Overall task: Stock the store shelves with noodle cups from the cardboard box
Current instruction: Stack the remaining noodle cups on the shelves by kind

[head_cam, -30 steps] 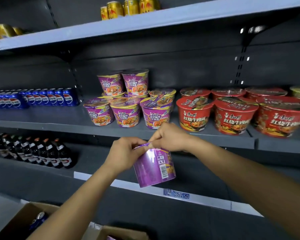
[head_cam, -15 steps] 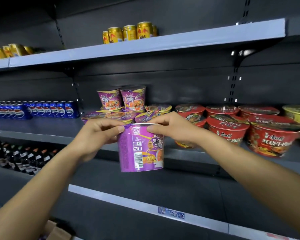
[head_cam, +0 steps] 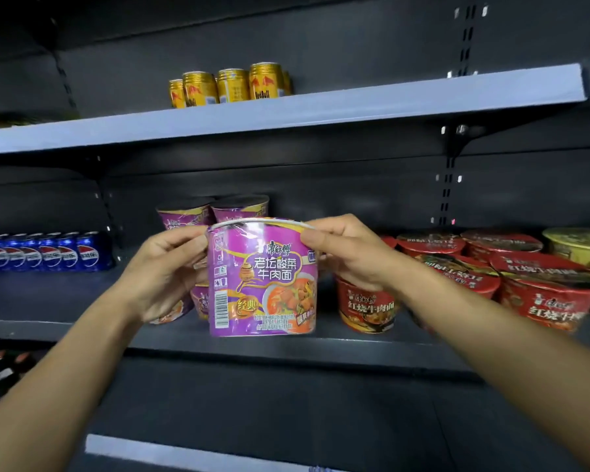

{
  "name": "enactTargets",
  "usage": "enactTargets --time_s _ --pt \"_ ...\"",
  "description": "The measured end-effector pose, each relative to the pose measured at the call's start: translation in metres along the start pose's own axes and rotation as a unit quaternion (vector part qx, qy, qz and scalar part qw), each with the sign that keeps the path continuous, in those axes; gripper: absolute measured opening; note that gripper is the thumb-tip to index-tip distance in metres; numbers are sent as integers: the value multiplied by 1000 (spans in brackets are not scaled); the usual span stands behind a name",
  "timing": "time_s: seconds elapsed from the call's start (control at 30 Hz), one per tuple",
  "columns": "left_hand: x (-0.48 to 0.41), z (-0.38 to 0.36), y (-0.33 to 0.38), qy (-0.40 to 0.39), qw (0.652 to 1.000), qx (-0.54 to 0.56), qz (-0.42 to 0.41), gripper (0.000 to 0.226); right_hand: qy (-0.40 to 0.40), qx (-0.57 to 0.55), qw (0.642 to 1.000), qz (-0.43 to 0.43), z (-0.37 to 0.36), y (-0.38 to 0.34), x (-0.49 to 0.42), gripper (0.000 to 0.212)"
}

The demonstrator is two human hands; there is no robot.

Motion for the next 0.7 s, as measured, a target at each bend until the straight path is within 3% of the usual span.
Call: enactTargets --time_s 0.13,0.23,0.47,0.53,0.6,0.7 --pt "-31 13 -6 -1 999 -33 -2 48 59 52 997 13 9 4 -18 13" --pt "-55 17 -13 38 995 -90 11 15 100 142 985 22 18 5 -30 20" --pt "-97 11 -26 30 956 -288 -36 36 189 370 910 15 37 10 -59 20" --pt "-106 10 -27 13 924 -374 -74 35 205 405 891 8 41 12 -65 27" --pt "-114 7 -28 0 869 -480 -124 34 210 435 876 3 45 15 -72 31" --pt "-123 4 -28 -27 815 -552 -172 38 212 458 863 5 51 19 -82 33"
Point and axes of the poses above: each hand's wrist, its own x-axis away from the middle knuckle, its own z-axis out of the back of the hand, y = z × x, the point moved 1 cm from there along -x, towards the middle knuckle
